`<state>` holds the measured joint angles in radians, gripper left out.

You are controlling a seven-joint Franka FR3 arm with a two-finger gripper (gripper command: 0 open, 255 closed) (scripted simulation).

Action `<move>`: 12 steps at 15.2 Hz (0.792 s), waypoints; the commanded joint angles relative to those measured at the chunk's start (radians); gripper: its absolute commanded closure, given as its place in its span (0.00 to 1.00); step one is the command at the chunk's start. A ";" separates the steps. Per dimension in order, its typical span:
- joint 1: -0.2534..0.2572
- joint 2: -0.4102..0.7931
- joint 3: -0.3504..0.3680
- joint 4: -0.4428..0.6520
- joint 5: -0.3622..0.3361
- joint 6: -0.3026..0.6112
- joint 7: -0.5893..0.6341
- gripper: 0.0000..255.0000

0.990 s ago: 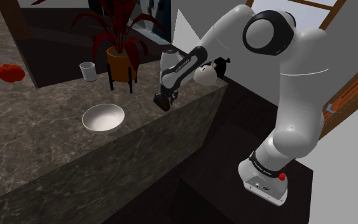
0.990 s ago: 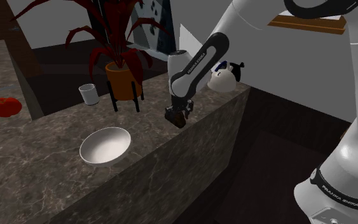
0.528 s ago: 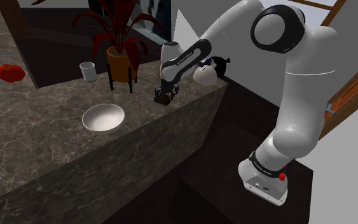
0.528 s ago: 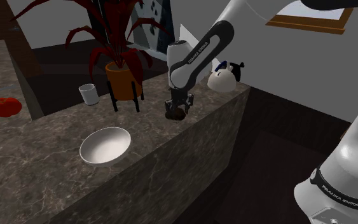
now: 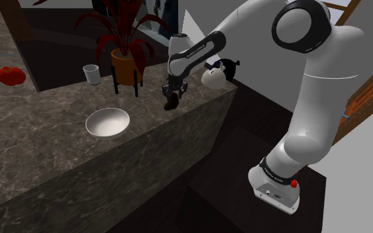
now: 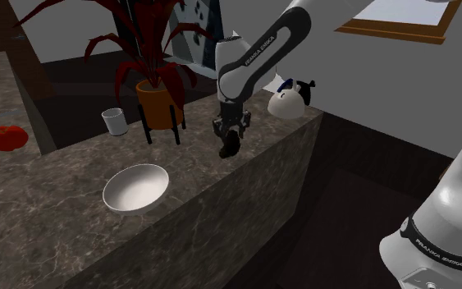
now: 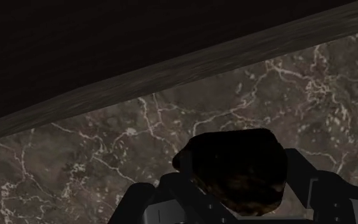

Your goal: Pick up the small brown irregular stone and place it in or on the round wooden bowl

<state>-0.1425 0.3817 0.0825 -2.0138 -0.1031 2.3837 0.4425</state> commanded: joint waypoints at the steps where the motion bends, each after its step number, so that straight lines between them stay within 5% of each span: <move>1: 0.000 -0.018 0.002 0.006 0.004 -0.025 -0.002 1.00; 7: -0.003 -0.069 0.006 0.021 0.013 -0.090 -0.010 1.00; 12: 0.075 -0.028 0.038 0.079 -0.002 -0.113 0.105 1.00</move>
<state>-0.0828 0.3382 0.1149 -1.9505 -0.1011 2.2713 0.5237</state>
